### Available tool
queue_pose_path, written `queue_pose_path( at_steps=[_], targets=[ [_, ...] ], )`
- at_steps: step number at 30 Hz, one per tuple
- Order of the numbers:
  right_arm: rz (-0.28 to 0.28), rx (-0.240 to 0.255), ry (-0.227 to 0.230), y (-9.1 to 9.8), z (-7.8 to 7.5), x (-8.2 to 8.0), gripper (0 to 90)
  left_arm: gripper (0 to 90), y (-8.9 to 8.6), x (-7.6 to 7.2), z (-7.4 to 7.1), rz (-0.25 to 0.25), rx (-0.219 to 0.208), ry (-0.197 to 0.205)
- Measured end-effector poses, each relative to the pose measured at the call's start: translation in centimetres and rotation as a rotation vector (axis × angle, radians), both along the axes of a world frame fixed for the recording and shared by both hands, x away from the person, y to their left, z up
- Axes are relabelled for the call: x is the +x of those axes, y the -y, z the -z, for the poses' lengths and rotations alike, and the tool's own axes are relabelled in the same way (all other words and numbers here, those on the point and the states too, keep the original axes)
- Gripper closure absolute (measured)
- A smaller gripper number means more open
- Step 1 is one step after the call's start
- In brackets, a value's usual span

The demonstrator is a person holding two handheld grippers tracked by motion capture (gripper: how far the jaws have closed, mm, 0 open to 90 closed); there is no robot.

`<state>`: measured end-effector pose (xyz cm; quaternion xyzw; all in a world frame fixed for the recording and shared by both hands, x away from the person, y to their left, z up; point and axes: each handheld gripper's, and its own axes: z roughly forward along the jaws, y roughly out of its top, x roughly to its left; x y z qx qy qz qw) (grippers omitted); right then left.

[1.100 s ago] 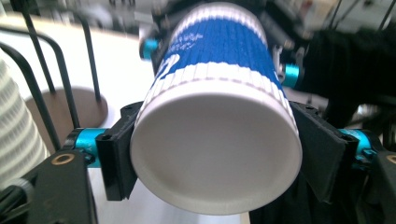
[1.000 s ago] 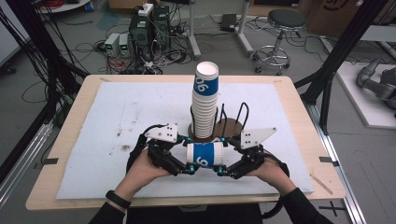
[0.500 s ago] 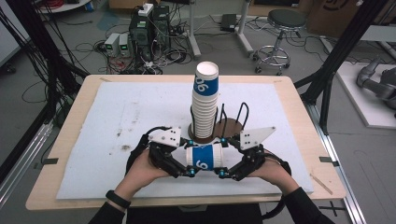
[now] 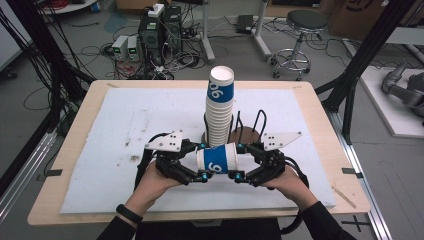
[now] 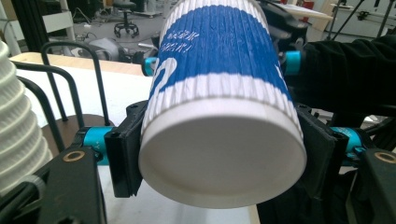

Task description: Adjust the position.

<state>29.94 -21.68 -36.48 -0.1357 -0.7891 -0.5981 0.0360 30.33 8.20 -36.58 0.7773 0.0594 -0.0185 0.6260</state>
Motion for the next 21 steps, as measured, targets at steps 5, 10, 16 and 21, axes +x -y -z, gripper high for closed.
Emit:
queue_pose_path(
  at_steps=[5, 10, 16, 21],
  targets=[
    [-0.002, -0.002, 0.019, 0.0, -0.1, -0.1, 20.0, 28.8, 0.4, 0.0, 0.2, 0.007, 0.039, -0.020],
    [-0.024, -0.037, 0.043, 0.2, -0.4, -0.1, 22.2, 27.7, 1.0, -0.2, 0.2, 0.023, 0.117, -0.030],
    [-0.034, -0.070, 0.062, 0.1, -0.3, -0.2, 23.3, 23.1, 2.0, -0.6, 0.1, 0.019, 0.210, -0.023],
    [-0.061, -0.141, 0.110, -0.4, -0.6, -0.6, 23.1, 24.0, 2.5, -0.7, 0.2, 0.027, 0.280, -0.006]
  ],
)
